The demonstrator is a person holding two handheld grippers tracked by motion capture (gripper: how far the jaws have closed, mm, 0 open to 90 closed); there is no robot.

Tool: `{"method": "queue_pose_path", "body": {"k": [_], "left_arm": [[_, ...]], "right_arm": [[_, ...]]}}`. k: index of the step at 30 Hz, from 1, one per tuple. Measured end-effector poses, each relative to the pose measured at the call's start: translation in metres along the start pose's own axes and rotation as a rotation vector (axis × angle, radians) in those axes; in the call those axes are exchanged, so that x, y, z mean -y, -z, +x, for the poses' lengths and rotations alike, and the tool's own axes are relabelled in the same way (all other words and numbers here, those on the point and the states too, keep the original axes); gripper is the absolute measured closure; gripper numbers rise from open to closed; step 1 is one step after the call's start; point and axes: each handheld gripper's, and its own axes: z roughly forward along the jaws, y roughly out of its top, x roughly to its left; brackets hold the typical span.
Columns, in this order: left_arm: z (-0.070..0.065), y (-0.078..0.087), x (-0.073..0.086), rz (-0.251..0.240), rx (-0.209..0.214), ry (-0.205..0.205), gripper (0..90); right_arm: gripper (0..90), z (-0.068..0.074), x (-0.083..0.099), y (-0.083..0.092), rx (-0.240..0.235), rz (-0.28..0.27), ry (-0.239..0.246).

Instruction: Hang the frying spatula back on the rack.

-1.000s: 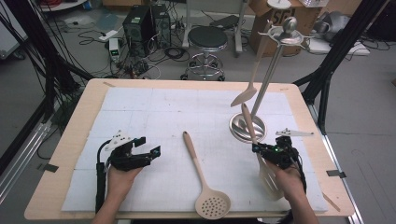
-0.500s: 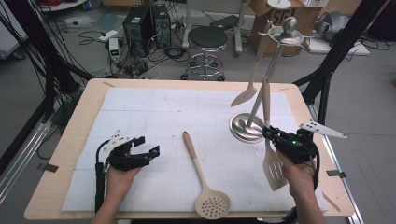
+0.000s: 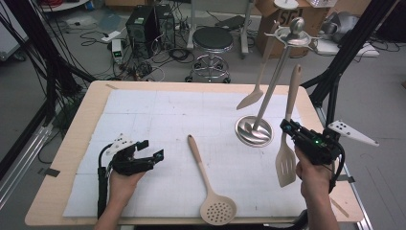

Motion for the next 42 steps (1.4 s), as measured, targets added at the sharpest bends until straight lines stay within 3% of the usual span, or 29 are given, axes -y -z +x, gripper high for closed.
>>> {"method": "queue_pose_path", "body": {"k": [5, 19, 25, 35, 42], "left_arm": [[0.0, 0.0, 0.0, 0.0, -0.001, -0.001, 22.2], [0.0, 0.001, -0.001, -0.006, 0.002, 0.002, 22.2], [0.001, 0.002, -0.001, -0.008, -0.001, -0.003, 22.2], [0.001, 0.002, -0.001, -0.007, 0.0, -0.001, 22.2], [0.001, 0.003, -0.001, -0.008, -0.004, -0.002, 22.2]], "right_arm": [[78.5, 0.001, -0.007, 0.001, 0.0, -0.041, 0.0], [78.5, 0.004, -0.031, 0.009, 0.017, -0.091, 0.02], [78.5, -0.004, -0.043, 0.004, 0.016, -0.073, 0.003], [78.5, -0.011, -0.033, -0.007, 0.004, -0.026, -0.018], [78.5, -0.014, -0.042, -0.019, 0.002, 0.001, -0.009]]}}
